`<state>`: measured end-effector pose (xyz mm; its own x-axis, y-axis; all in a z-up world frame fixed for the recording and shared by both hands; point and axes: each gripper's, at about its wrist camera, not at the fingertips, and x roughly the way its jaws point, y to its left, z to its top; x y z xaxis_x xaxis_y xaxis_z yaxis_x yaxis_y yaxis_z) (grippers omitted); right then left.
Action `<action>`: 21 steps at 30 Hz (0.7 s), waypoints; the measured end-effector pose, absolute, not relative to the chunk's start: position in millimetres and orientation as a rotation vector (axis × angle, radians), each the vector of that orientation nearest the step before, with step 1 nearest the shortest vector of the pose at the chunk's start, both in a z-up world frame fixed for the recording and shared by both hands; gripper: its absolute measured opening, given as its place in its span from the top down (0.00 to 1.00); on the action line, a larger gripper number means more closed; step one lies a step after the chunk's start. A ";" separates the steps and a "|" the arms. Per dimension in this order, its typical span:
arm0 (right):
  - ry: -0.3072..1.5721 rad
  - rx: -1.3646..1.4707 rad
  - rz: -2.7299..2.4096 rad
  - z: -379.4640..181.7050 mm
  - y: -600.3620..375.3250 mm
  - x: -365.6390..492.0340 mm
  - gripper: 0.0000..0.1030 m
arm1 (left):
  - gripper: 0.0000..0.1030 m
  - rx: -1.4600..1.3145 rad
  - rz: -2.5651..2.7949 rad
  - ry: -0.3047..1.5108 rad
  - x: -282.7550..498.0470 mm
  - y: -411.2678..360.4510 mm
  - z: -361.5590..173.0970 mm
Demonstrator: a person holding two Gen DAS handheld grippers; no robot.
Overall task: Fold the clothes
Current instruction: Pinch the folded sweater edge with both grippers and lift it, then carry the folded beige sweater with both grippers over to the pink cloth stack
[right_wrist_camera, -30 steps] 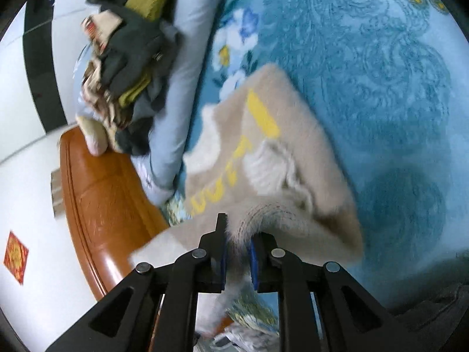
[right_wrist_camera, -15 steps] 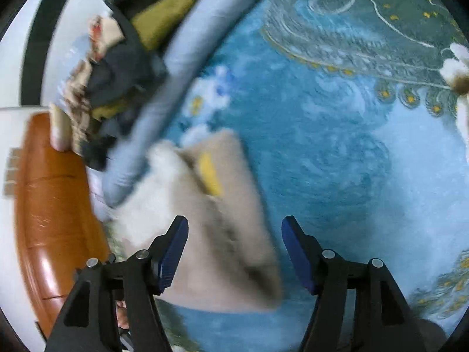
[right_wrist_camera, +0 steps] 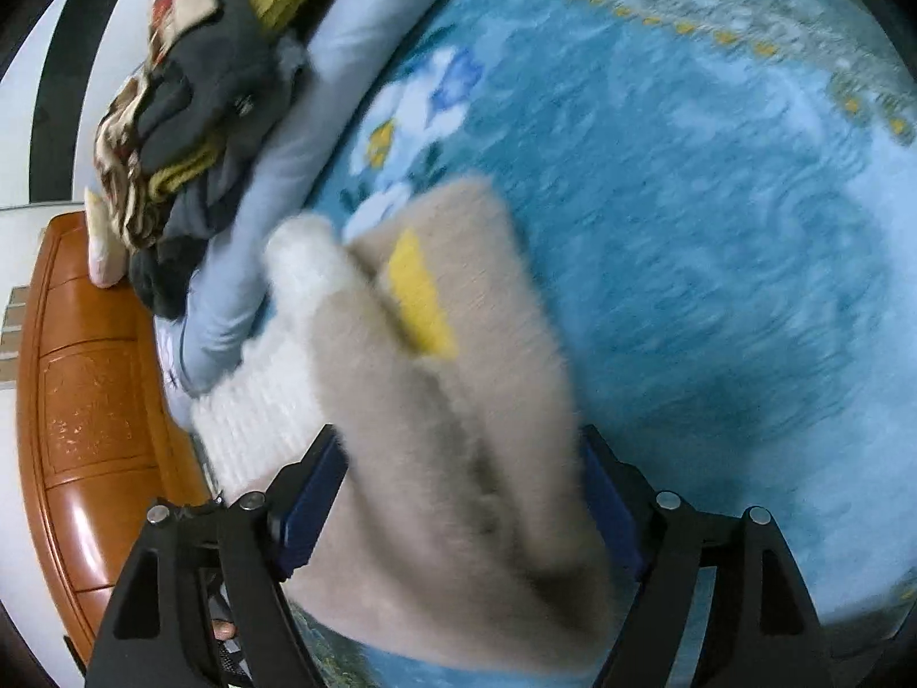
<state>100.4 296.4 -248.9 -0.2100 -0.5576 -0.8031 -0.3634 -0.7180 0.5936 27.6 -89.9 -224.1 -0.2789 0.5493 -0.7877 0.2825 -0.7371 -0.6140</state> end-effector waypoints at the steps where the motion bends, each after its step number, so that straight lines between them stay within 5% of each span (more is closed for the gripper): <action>1: -1.072 1.887 -2.086 -247.1 291.9 100.2 0.24 | 0.26 -1.761 2.132 -1.053 29.3 -89.3 -224.2; 8: -1.042 1.897 -2.108 -235.8 289.3 99.7 0.65 | 0.59 -1.752 2.199 -1.017 41.8 -80.9 -210.5; 12: -1.045 1.802 -2.111 -219.2 296.8 108.6 0.70 | 0.69 -1.685 2.199 -1.032 56.1 -79.9 -187.1; 21: -0.989 1.641 -2.147 -162.0 335.4 127.3 0.71 | 0.71 -1.561 2.158 -0.924 75.8 -61.6 -128.7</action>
